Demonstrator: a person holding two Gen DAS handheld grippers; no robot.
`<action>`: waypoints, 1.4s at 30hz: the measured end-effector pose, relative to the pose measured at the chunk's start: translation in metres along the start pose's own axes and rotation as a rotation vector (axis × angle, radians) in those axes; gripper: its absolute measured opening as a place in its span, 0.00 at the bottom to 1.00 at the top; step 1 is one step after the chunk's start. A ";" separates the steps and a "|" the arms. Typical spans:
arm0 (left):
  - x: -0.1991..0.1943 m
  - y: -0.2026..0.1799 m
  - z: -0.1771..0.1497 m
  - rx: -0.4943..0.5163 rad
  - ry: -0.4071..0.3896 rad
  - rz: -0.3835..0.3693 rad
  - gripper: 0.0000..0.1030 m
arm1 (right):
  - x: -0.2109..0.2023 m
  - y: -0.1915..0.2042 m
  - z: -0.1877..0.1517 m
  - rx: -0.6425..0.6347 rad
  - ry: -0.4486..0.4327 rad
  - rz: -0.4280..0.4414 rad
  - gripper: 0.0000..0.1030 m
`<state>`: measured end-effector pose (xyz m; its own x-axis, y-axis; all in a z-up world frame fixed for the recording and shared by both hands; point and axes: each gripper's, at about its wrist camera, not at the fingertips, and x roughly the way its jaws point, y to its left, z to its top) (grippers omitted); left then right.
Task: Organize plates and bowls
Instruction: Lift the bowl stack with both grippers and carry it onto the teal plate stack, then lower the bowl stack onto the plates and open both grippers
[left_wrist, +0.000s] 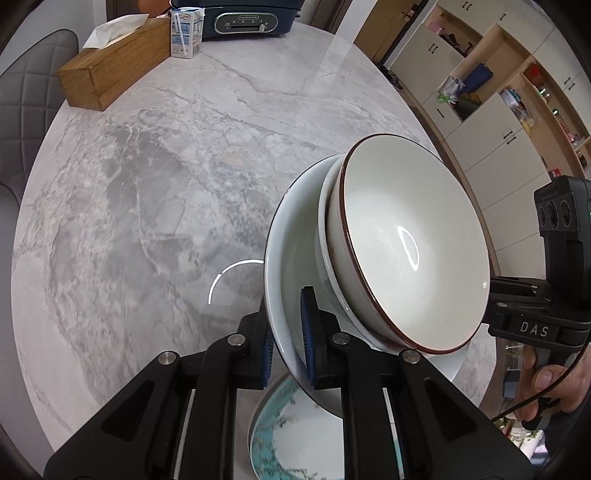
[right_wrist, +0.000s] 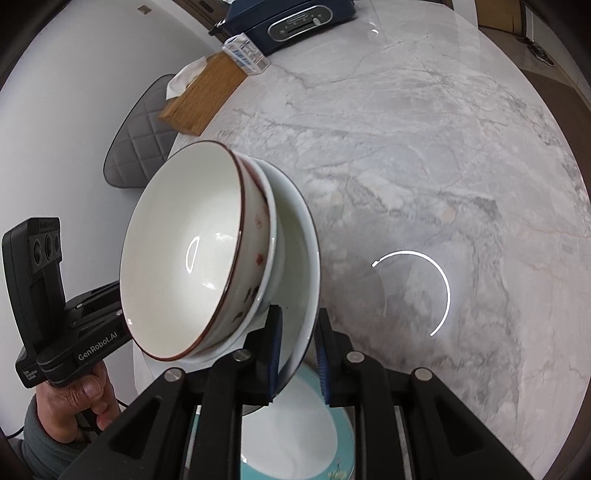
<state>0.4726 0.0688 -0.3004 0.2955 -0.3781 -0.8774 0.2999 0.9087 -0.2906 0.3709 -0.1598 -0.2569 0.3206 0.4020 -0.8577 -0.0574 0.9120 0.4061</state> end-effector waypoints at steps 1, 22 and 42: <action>-0.004 -0.002 -0.007 0.000 -0.001 0.003 0.11 | -0.002 0.001 -0.007 0.000 0.006 0.007 0.19; -0.004 -0.020 -0.146 -0.078 0.084 0.005 0.11 | -0.001 0.002 -0.116 -0.052 0.112 0.012 0.20; 0.011 -0.017 -0.162 -0.084 0.059 0.052 0.11 | 0.023 -0.001 -0.130 -0.095 0.129 0.016 0.20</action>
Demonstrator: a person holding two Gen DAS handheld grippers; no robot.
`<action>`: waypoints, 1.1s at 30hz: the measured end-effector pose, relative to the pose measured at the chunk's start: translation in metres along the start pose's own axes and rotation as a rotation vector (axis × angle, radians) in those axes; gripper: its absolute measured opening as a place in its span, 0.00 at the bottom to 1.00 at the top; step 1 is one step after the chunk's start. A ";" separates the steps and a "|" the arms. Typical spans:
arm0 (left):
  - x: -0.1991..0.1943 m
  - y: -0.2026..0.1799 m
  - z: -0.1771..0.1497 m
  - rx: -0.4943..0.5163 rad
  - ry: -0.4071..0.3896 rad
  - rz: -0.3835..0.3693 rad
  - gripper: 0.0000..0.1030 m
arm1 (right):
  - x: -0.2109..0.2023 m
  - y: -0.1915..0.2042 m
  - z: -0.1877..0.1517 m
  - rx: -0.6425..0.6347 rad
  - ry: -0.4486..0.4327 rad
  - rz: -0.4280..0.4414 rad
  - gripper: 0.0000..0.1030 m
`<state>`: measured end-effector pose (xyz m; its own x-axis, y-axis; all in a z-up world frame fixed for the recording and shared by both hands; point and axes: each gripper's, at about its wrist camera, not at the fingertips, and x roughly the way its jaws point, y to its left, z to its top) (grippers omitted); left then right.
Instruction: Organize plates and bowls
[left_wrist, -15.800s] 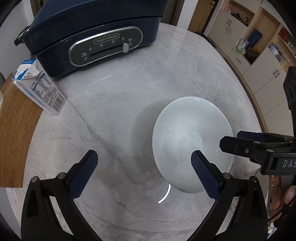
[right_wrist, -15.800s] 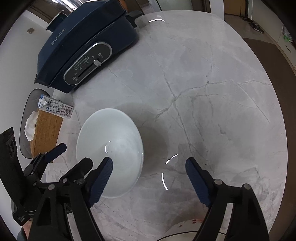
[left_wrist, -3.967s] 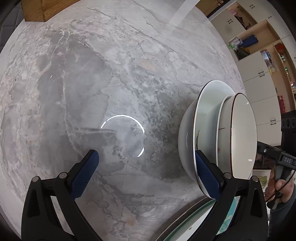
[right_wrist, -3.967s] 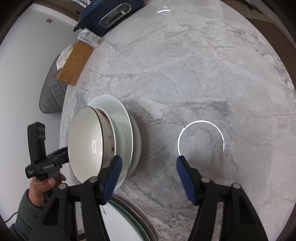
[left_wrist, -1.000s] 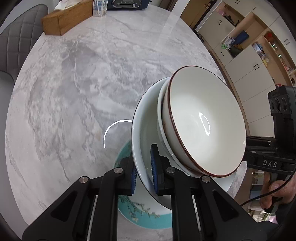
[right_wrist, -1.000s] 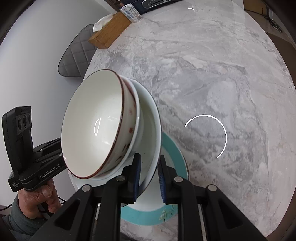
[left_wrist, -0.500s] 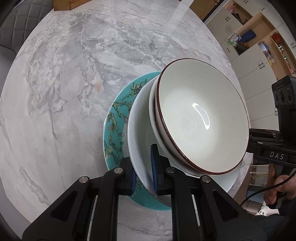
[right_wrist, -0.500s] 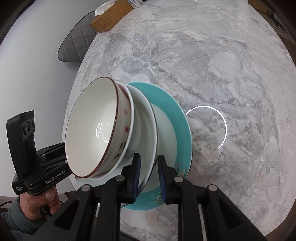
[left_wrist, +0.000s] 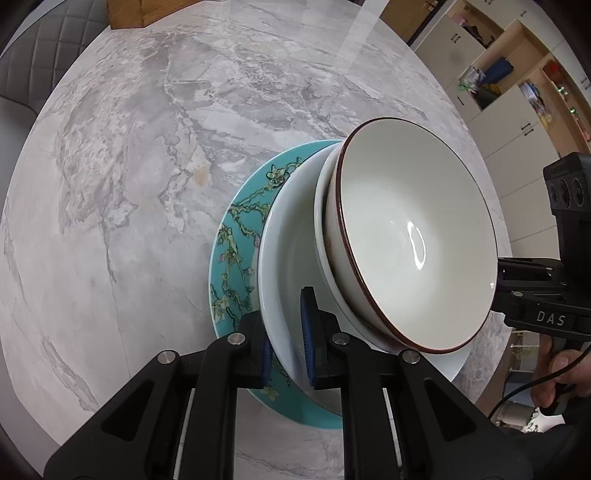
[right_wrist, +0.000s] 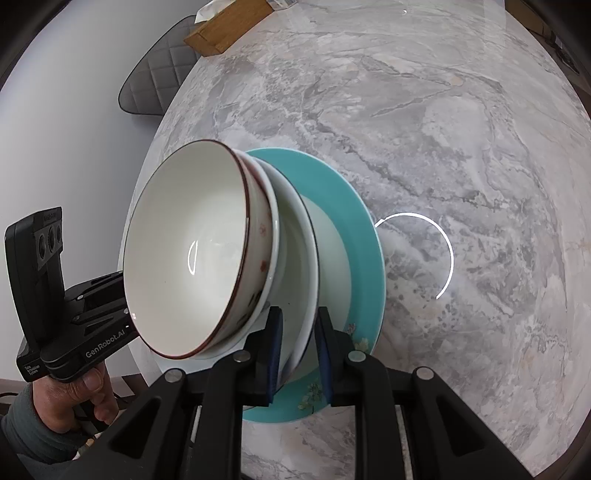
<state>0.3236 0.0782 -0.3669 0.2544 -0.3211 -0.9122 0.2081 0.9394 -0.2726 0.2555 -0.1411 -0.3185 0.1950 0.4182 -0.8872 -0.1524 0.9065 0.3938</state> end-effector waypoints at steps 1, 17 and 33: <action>0.000 0.000 0.000 -0.004 -0.004 0.001 0.11 | 0.000 0.000 0.000 0.002 0.000 0.002 0.20; -0.042 0.011 -0.032 -0.169 -0.112 0.058 0.75 | -0.035 -0.006 -0.022 0.037 -0.064 0.041 0.72; -0.168 -0.029 -0.111 -0.006 -0.334 0.119 1.00 | -0.141 0.060 -0.108 0.008 -0.404 -0.144 1.00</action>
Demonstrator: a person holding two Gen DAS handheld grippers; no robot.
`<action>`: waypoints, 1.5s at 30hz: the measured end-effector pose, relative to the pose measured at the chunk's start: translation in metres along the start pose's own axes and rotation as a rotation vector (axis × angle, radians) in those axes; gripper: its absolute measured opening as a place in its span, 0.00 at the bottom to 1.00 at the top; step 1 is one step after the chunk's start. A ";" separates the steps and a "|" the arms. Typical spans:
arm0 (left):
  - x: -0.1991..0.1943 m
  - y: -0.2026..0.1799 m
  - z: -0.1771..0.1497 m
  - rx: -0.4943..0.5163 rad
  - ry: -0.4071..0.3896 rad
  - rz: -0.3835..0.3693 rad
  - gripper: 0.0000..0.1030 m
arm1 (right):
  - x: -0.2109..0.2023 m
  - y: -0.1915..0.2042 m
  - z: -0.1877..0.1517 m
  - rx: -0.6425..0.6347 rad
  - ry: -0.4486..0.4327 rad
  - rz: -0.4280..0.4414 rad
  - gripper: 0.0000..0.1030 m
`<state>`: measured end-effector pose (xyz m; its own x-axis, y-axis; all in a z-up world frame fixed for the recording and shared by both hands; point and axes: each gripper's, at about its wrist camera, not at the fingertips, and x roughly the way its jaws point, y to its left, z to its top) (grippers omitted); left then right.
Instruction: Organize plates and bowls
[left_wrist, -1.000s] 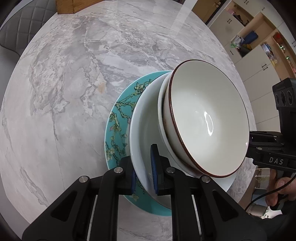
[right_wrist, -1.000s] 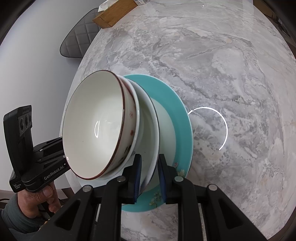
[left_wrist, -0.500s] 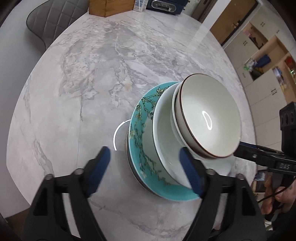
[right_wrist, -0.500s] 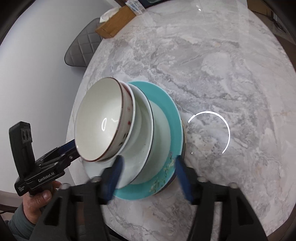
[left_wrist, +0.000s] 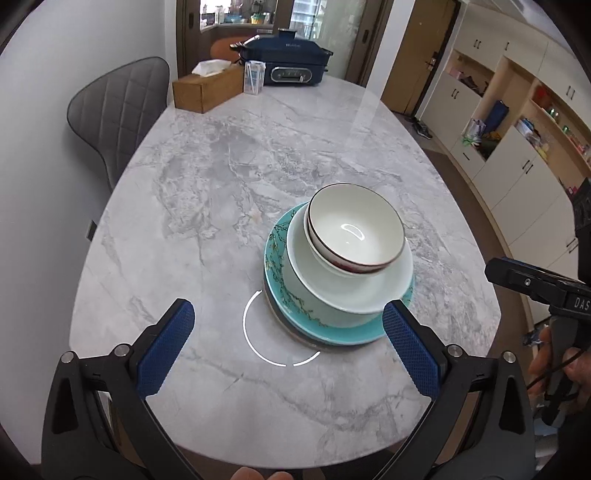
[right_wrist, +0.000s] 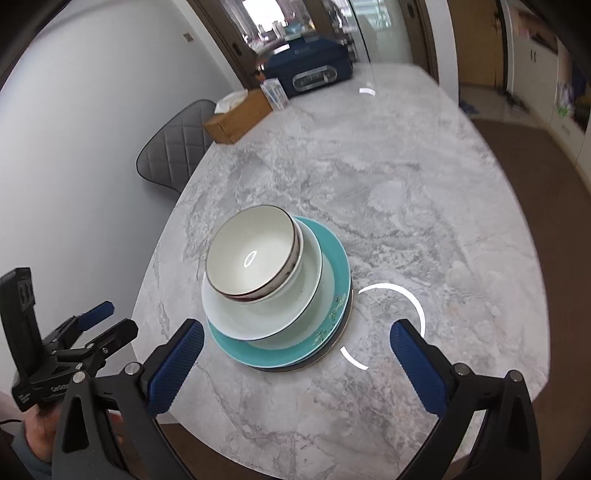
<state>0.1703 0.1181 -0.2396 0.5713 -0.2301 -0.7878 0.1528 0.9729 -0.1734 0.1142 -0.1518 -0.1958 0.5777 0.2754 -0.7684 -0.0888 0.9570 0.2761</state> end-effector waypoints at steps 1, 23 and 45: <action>-0.010 -0.003 -0.004 -0.001 -0.003 0.004 1.00 | -0.010 0.009 -0.005 -0.008 -0.018 -0.013 1.00; -0.185 -0.076 -0.036 -0.059 -0.172 0.138 1.00 | -0.166 0.069 -0.037 -0.052 -0.240 -0.130 1.00; -0.230 -0.089 -0.059 -0.127 -0.170 0.028 0.99 | -0.184 0.092 -0.059 -0.099 -0.222 -0.236 1.00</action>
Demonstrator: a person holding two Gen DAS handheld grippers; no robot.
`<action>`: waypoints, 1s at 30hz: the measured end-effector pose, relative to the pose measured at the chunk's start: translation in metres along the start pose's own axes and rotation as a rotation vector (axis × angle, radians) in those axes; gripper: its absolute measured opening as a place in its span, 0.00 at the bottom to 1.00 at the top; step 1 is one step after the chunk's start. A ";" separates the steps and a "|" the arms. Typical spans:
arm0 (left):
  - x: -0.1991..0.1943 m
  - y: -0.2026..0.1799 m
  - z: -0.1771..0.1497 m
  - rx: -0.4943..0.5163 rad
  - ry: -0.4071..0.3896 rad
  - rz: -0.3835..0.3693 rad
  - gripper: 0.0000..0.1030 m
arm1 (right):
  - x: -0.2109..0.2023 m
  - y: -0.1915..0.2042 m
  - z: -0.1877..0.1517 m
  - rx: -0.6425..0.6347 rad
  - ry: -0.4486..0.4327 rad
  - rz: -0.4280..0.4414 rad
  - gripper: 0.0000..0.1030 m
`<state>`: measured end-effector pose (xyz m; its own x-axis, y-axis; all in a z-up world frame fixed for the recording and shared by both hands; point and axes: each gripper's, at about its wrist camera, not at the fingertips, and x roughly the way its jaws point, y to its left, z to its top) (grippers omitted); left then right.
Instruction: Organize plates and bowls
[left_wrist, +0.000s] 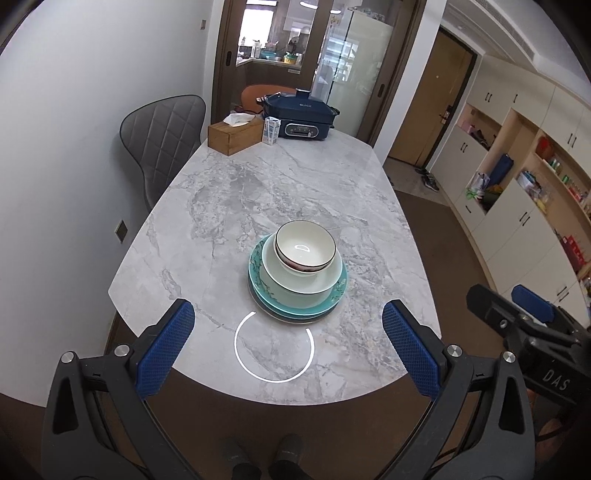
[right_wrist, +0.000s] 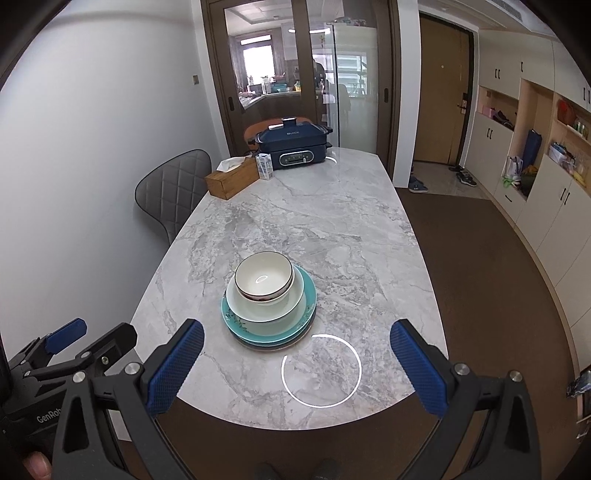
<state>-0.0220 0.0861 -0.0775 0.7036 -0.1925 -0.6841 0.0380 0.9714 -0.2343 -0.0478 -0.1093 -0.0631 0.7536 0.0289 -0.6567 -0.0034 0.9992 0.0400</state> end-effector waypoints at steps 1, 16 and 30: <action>-0.001 0.001 0.000 0.002 -0.003 0.006 0.99 | -0.001 0.001 -0.001 -0.003 0.000 -0.004 1.00; -0.013 -0.007 -0.007 0.074 -0.021 0.074 0.99 | -0.013 -0.005 -0.007 0.012 -0.015 -0.001 1.00; -0.022 -0.015 -0.007 0.064 0.007 0.109 0.99 | -0.022 -0.005 -0.007 -0.005 -0.030 -0.025 1.00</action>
<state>-0.0430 0.0746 -0.0643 0.7008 -0.0856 -0.7082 0.0069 0.9935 -0.1133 -0.0689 -0.1146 -0.0536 0.7730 0.0036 -0.6344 0.0119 0.9997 0.0202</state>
